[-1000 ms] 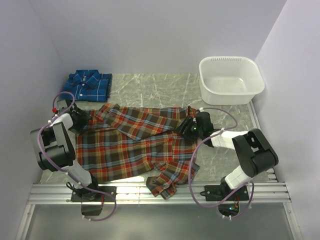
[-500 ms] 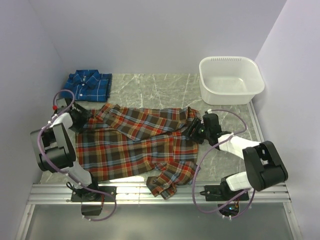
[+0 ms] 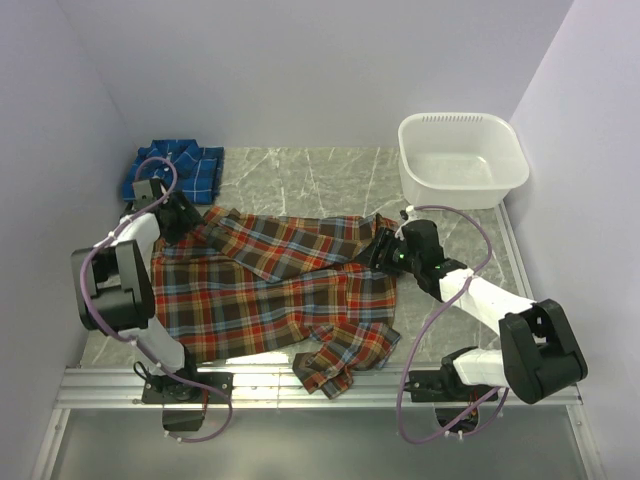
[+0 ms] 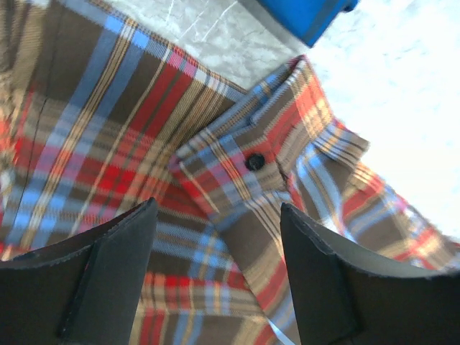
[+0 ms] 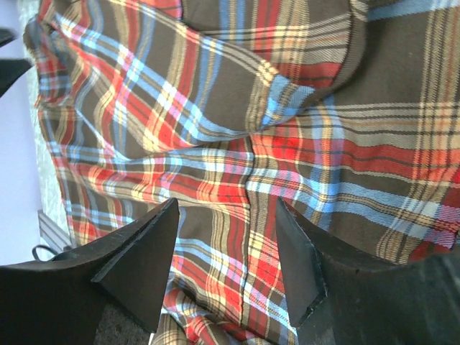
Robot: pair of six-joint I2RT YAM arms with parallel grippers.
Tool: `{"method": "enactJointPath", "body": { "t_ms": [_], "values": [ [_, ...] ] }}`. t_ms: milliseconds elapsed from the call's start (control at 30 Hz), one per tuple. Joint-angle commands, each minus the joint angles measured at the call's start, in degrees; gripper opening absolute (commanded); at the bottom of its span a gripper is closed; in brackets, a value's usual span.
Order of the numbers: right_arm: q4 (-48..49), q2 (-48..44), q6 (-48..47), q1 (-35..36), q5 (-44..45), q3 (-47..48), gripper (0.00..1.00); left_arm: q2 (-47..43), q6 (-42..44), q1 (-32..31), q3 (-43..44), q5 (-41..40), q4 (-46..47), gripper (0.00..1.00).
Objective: Fold and stack the long sleeve shirts
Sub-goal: Fold the shirt
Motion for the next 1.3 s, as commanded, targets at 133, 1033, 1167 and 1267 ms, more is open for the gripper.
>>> {"method": "enactJointPath", "body": {
  "t_ms": [133,1033,1167,1267],
  "values": [
    [3.18,-2.57,-3.23,0.34,-1.73,-0.32,0.64,7.73,5.87,-0.64,4.34,1.23,2.85,0.73],
    [3.89,-1.07,-4.99,0.34,-1.65,-0.23,0.64,0.55,0.53,-5.74,9.18,-0.53,-5.74,0.01],
    [3.27,-0.63,-5.51,0.34,-0.94,0.82,0.64,-4.12,-3.53,-5.74,9.01,-4.04,-11.11,0.01],
    [3.01,-0.46,-5.87,0.43,-0.5,1.52,0.64,-6.84,-5.46,-5.74,7.6,-7.64,-14.01,0.0]
  ]
}}
